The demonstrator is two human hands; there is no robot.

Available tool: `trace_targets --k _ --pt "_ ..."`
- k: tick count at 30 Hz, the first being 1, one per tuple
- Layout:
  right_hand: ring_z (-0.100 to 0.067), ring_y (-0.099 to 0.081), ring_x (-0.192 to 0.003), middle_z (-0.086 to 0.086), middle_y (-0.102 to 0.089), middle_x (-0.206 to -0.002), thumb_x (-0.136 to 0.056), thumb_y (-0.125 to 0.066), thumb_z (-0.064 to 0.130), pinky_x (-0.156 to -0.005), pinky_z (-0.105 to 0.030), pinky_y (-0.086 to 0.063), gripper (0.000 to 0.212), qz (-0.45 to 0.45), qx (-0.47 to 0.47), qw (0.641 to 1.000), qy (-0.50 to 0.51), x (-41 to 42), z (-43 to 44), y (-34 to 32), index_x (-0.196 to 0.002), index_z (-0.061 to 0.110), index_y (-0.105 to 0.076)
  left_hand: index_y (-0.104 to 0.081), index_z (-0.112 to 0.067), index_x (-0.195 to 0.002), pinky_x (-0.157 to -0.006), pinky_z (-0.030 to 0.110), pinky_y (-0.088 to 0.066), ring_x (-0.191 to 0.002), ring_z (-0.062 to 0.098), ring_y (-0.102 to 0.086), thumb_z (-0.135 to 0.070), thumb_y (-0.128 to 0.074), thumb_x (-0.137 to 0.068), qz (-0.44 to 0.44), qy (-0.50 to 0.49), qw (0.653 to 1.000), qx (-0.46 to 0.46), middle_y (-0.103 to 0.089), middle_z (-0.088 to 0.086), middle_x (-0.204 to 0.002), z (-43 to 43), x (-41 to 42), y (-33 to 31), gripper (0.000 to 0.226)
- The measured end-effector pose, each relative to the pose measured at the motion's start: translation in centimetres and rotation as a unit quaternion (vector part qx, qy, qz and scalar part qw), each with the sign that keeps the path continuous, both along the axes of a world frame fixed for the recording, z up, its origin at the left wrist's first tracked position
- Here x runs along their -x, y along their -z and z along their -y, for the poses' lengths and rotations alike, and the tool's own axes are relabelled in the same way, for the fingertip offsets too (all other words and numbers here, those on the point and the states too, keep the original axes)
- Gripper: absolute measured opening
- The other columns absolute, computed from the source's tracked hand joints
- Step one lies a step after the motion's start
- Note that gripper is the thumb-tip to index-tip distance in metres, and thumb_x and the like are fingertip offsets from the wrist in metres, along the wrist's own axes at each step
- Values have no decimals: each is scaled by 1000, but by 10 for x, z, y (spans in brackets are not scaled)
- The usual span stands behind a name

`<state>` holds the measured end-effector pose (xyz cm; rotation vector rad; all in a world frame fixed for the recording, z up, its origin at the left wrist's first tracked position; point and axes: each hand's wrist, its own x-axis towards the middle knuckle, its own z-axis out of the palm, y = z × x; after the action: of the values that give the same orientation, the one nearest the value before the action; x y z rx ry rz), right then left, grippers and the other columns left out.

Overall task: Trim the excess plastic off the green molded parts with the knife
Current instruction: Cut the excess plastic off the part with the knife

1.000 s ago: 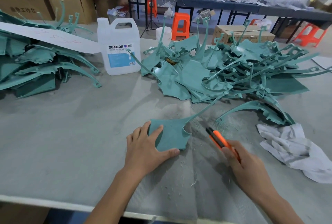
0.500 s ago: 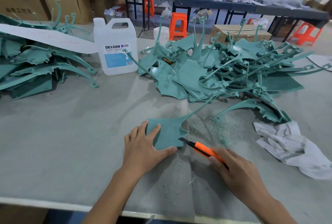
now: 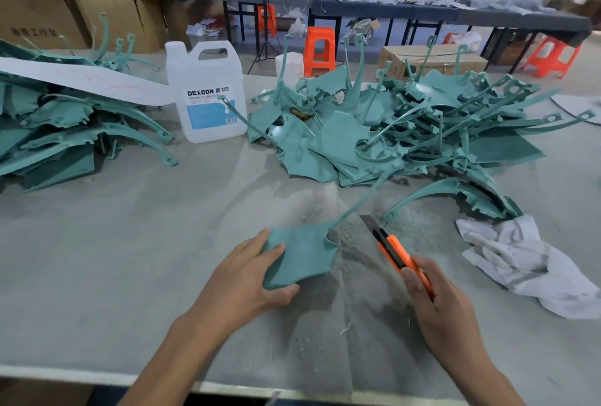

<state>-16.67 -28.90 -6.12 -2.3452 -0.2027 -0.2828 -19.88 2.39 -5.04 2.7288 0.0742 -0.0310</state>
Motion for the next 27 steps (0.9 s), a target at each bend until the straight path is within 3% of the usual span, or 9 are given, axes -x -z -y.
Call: trace_targets --k 3,5,7,10,12,15,20,23,27 --pt "1 -59 -69 28 -61 -79 -92 -42 59 -50 -24 -39 20 4 -10 1000 7 1 -1 2 -108 51 -51 -60 -34 -132 -91 34 -51 -118 13 -60 -74 -39 -85 142 -34 989 4 -53 -15 -145 8 2 -3 65" --pt "-2 -59 -69 26 -60 -79 -92 -42 59 -50 -25 -38 17 3 -14 1000 7 0 0 4 -106 54 -50 -69 -25 -113 -76 31 -53 -96 17 -68 -48 -68 -88 229 -43 971 49 -69 -10 -119 10 3 -4 34" --pt "-3 -59 -69 25 -60 -81 -92 -43 58 -50 -22 -40 13 4 -17 1000 6 0 1 6 -104 60 -48 -72 -21 -105 -77 21 -48 -90 17 -69 -24 -79 -82 271 -54 958 82 -72 -10 -107 11 3 -4 25" --pt "-2 -61 -62 22 -66 -77 -93 -45 57 -50 -23 -45 11 3 -28 1000 6 1 2 6 -102 63 -47 -73 -31 -100 -74 2 -40 -82 -2 -64 -40 -79 -84 304 -78 937 153 -66 -31 -92 13 8 -14 19" --pt "-3 -62 -58 17 -68 -74 -93 -44 59 -51 -20 -46 12 2 -34 999 7 1 3 7 -103 64 -48 -70 -39 -92 -66 4 -41 -73 -3 -61 -54 -71 -80 306 -105 925 199 -66 -28 -76 13 14 -21 20" --pt "-5 -63 -53 12 -69 -71 -93 -42 62 -54 -33 -52 18 -14 -41 999 11 1 4 9 -108 58 -50 -68 -37 -91 -58 29 -51 -61 10 -58 -65 -69 -80 296 -129 892 315 -68 -1 -74 15 24 -32 30" --pt "-5 -62 -50 18 -69 -74 -93 -42 61 -51 -30 -49 22 -22 -50 998 20 1 3 8 -110 52 -51 -72 -39 -95 -63 17 -56 -76 0 -70 -54 -67 -82 371 -141 790 467 -76 -13 -90 2 26 -56 20" --pt "-5 -63 -51 20 -69 -77 -94 -44 57 -51 -29 -50 14 -17 -50 998 21 2 1 4 -107 56 -50 -66 -50 -97 -66 13 -53 -79 -6 -67 -57 -63 -86 385 -162 807 416 -73 -23 -92 -5 14 -51 14" --pt "-10 -63 -56 16 -69 -78 -95 -50 51 -54 -25 -49 10 -17 -50 999 1 8 -7 -7 -103 57 -52 -59 -59 -99 -69 11 -47 -81 -10 -63 -59 -56 -93 282 -135 888 336 -69 -29 -92 6 -1 -18 7"
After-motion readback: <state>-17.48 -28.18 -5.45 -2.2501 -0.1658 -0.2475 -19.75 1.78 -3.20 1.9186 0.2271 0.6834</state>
